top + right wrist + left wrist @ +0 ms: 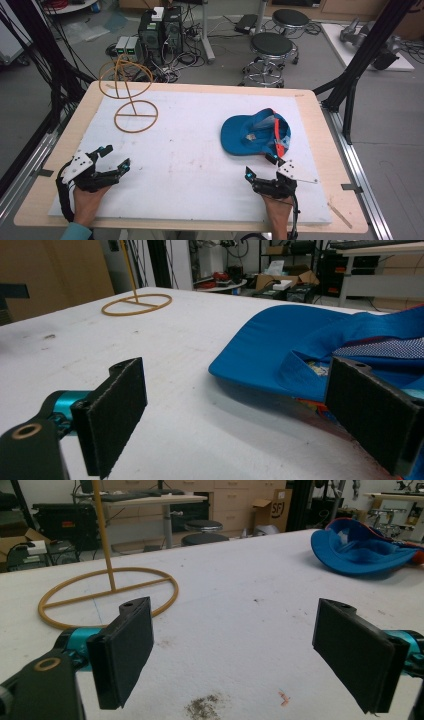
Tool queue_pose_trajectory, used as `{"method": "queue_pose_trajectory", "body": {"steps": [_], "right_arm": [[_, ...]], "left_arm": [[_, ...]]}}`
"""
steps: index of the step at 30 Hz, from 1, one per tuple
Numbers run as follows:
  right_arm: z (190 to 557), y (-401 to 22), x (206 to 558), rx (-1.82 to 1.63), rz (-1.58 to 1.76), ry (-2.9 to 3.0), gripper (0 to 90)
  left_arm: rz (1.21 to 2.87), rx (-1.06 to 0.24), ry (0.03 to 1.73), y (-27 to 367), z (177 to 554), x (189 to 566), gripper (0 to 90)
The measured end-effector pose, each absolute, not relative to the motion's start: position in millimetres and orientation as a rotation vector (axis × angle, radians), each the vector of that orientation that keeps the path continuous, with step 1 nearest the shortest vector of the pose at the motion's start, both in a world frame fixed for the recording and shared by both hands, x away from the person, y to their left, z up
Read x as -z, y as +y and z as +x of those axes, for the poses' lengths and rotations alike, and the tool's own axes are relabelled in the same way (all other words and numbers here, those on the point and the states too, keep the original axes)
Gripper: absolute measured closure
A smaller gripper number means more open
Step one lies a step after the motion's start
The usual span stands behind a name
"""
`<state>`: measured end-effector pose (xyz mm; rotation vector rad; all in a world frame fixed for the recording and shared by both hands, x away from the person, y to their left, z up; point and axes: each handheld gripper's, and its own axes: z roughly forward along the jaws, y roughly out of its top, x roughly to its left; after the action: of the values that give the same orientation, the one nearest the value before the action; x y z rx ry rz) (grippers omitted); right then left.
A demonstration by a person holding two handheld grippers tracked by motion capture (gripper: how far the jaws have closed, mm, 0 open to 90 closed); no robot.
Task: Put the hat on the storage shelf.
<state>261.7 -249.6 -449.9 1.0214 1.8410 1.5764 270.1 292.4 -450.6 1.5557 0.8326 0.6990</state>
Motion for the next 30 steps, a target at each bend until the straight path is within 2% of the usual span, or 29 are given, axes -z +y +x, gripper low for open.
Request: {"method": "queue_pose_trajectory", "body": {"steps": [30], "right_arm": [[265.4,-244.9,448.7,-1.52,1.014,1.904,9.2]], "left_arm": [[1.546,-0.701,0.838,293.1,270.1,450.6,17.2]]}}
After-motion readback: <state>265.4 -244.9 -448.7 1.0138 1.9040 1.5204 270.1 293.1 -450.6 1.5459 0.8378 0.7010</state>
